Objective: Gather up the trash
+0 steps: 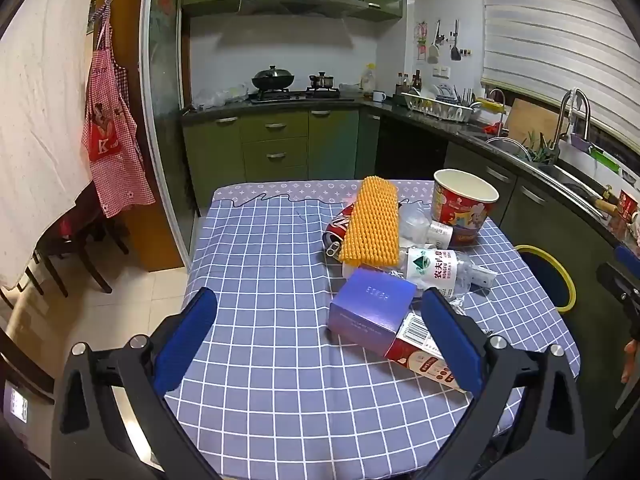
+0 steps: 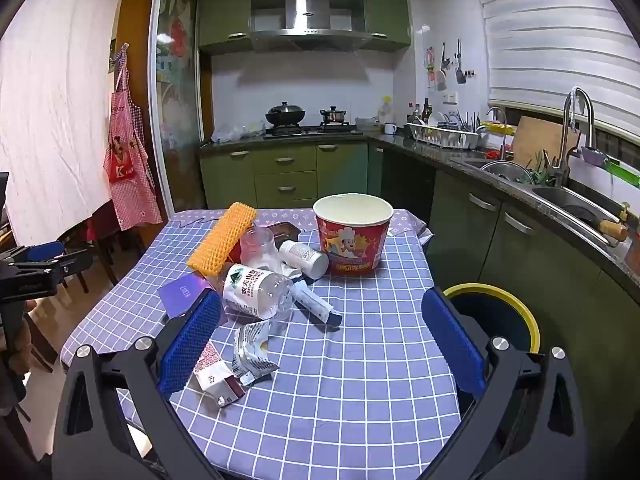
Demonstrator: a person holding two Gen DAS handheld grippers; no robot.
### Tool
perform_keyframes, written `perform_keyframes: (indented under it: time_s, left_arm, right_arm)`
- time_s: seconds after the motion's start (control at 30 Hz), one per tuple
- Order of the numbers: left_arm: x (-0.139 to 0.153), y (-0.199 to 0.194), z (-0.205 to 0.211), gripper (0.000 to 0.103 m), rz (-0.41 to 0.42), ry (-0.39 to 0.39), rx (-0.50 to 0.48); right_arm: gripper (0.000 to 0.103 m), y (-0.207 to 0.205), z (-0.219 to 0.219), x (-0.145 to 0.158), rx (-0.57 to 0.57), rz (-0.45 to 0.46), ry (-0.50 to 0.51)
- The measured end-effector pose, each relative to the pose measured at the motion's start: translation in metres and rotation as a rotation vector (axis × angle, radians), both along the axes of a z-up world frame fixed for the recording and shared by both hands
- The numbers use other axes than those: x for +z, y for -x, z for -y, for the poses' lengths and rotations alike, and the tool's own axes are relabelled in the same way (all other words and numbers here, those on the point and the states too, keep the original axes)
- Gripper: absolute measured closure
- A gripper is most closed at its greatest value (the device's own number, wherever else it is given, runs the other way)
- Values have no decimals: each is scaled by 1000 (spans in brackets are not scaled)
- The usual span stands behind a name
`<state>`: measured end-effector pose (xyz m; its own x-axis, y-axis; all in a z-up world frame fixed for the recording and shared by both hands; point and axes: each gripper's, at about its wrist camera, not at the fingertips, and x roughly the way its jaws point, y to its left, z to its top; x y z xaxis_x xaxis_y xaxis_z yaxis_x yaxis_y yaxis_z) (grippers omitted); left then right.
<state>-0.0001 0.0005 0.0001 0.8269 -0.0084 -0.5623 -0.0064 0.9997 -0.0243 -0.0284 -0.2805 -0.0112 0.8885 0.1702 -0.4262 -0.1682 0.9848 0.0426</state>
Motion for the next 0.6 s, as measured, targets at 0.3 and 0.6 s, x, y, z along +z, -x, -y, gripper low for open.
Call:
perform_keyframes:
  time_s: [0.3,0.6]
  left_arm:
    - [5,-2,1,6,-1,-8,-9]
    - [1,2,5,6,6,-20,-9]
  right_arm:
    - [4,-2,0,-1,-3,-4,1]
    - [4,-2,-1,-1,-3,0,4]
